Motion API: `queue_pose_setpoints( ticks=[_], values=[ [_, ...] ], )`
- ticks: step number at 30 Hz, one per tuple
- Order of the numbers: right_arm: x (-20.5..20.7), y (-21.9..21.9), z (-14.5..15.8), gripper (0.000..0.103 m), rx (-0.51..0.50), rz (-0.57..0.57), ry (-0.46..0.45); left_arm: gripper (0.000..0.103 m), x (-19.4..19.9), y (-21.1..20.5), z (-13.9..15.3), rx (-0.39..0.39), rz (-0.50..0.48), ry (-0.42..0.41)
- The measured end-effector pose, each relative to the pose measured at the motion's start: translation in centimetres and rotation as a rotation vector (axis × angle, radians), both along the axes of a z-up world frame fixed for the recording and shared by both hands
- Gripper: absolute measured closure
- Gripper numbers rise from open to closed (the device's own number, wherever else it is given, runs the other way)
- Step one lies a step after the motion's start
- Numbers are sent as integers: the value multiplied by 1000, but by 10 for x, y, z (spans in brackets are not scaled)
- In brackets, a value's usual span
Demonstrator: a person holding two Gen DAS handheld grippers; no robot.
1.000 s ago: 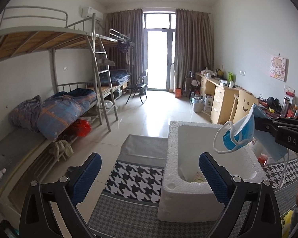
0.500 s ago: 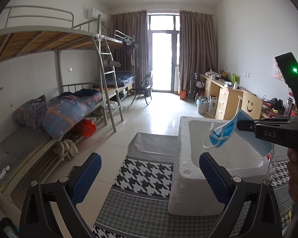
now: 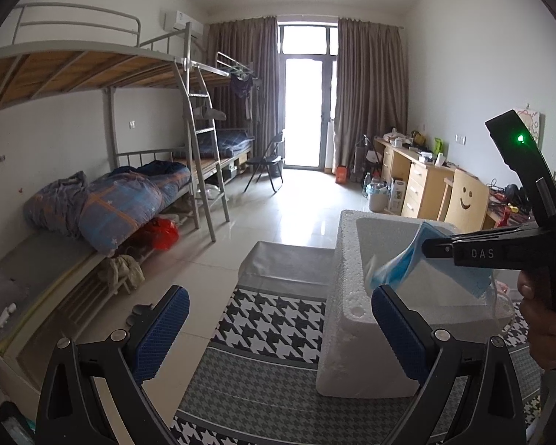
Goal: Organize soft objects
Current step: 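Move the blue face mask over the foam box with the right gripper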
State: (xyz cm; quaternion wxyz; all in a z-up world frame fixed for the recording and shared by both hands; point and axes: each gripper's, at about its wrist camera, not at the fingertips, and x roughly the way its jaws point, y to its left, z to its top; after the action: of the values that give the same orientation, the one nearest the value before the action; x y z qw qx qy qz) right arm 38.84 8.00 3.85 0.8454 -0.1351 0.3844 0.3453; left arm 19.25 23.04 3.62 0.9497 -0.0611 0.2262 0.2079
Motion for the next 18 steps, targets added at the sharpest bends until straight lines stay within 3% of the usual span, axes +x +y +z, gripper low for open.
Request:
queue_pose_setpoints(
  ticks=[4,10,12,13,18],
  values=[
    [-8,-2,5,45,11,26,-25,4,1,0,0,-3,-6,-1],
    [-17,-2,13,43,20,54,-61,4,3,-1,-1,-11,-13,7],
    [-16,5,9,34,-25,49,-65,4,2,0,-1,-8,-18,10],
    [-17,9,6,34,-69,48,-73,4,2,-1,0,-8,-18,6],
    [-19,4,6,34,-50,76,-53,4,2,-1,-1,-9,-26,8]
  ],
)
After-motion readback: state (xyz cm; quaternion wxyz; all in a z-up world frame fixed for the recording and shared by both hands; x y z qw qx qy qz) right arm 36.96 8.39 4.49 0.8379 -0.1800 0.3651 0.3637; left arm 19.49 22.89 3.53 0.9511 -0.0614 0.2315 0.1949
